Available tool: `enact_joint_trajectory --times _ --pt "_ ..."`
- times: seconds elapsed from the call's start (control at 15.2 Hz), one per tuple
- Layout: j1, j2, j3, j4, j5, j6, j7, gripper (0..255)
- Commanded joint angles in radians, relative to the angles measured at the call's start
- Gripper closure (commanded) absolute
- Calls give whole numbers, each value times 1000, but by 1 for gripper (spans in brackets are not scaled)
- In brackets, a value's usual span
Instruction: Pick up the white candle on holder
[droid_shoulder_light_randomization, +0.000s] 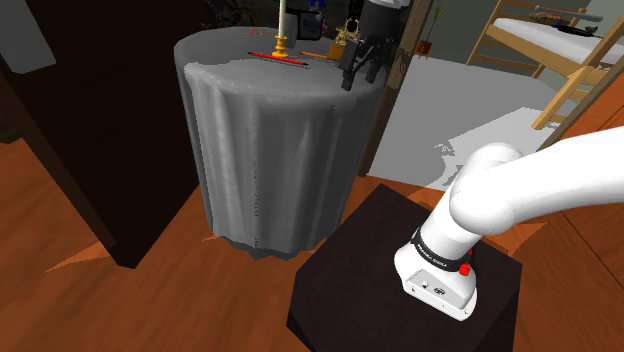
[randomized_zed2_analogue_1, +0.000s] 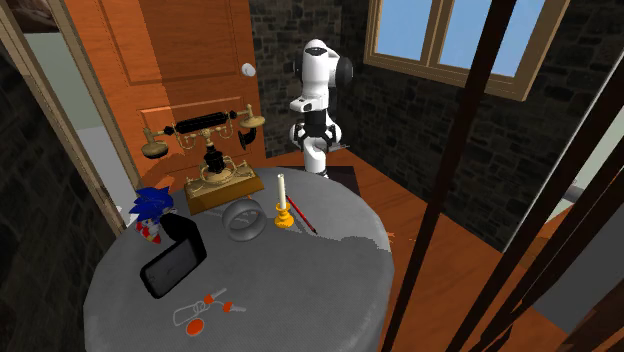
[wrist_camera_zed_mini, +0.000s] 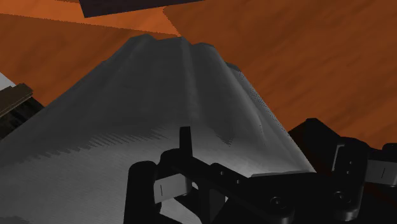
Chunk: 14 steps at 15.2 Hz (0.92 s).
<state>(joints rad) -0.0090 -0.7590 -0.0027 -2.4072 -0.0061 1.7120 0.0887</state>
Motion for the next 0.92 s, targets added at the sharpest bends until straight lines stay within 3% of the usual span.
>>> enact_joint_trajectory --times 0.0,0.86 --pt "0 0 0 0 0 0 0 0" --pt "-49 392 5 281 -44 289 79 0"
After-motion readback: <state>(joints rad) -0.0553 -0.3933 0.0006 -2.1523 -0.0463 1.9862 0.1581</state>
